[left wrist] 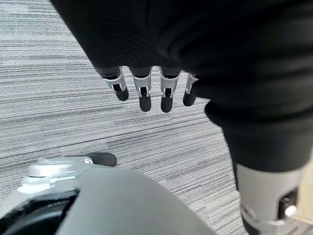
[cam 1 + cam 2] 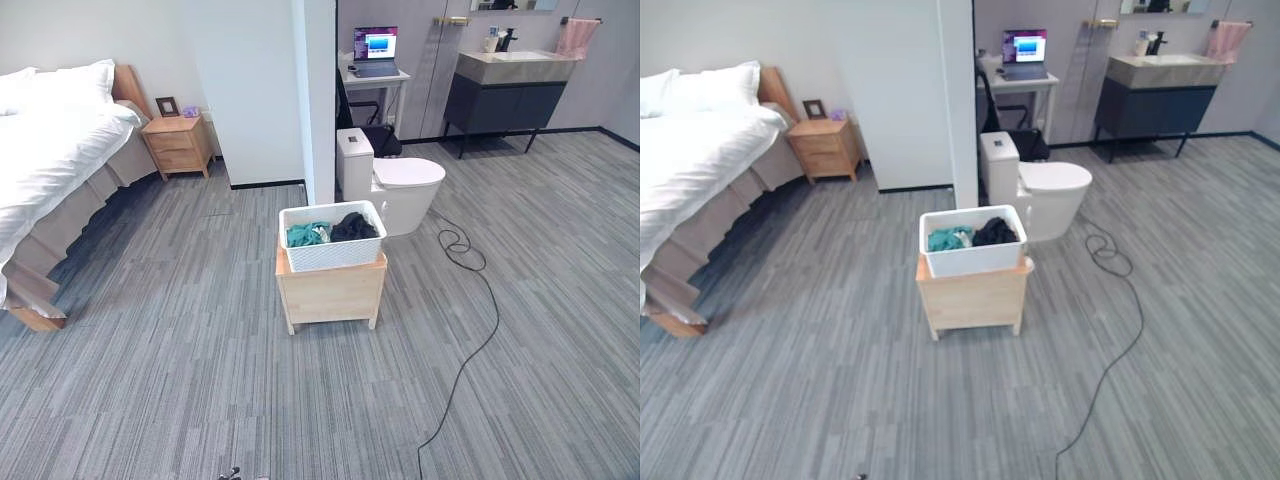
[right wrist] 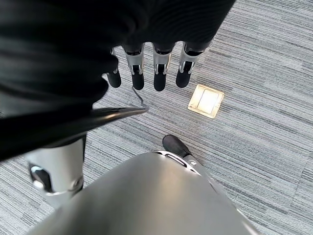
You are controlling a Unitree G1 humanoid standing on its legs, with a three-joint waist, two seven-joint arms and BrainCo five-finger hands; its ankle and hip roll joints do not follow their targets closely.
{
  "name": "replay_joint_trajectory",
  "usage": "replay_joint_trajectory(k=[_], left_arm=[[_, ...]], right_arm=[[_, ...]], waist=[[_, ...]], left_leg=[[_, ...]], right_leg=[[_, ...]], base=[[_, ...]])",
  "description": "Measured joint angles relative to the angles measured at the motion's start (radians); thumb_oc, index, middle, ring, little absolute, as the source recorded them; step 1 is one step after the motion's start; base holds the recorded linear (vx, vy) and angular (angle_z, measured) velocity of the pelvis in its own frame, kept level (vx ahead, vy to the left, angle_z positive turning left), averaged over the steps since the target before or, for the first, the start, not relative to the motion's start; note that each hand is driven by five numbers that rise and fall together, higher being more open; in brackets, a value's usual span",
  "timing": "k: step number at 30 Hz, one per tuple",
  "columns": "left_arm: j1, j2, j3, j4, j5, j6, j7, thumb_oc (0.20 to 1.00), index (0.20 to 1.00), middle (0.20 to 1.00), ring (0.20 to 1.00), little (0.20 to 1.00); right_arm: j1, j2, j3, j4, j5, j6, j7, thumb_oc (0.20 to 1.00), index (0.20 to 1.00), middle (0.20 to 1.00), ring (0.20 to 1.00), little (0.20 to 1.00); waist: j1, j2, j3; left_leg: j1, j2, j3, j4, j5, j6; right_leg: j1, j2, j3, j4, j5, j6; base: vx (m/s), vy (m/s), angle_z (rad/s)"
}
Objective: Grab the laundry basket,head to the washer,open it,put in the laundry and shut it.
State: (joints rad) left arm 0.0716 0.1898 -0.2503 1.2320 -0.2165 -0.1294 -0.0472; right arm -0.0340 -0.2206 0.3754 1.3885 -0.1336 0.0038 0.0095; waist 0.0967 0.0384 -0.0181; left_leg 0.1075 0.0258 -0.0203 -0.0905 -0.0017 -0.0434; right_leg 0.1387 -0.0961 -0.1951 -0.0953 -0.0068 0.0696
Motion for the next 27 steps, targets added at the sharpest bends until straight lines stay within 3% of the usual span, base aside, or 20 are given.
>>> replay_joint_trajectory(k=[27], left_arm=[[0.000, 0.000, 0.004, 0.001, 0.000, 0.000, 0.001, 1.000, 1.000, 1.000, 1.000, 1.000]], right_arm=[[0.000, 0.001, -0.001, -0.005, 0.000, -0.002, 0.010, 1.000, 1.000, 1.000, 1.000, 1.000]], waist=[[0.000, -0.009, 0.007]], left_leg=[[-0.004, 0.000, 0.000, 0.000, 0.000, 0.000]], right_leg=[[-0.004, 0.000, 0.000, 0.000, 0.000, 0.000]], base=[[0.00, 0.000, 0.00]])
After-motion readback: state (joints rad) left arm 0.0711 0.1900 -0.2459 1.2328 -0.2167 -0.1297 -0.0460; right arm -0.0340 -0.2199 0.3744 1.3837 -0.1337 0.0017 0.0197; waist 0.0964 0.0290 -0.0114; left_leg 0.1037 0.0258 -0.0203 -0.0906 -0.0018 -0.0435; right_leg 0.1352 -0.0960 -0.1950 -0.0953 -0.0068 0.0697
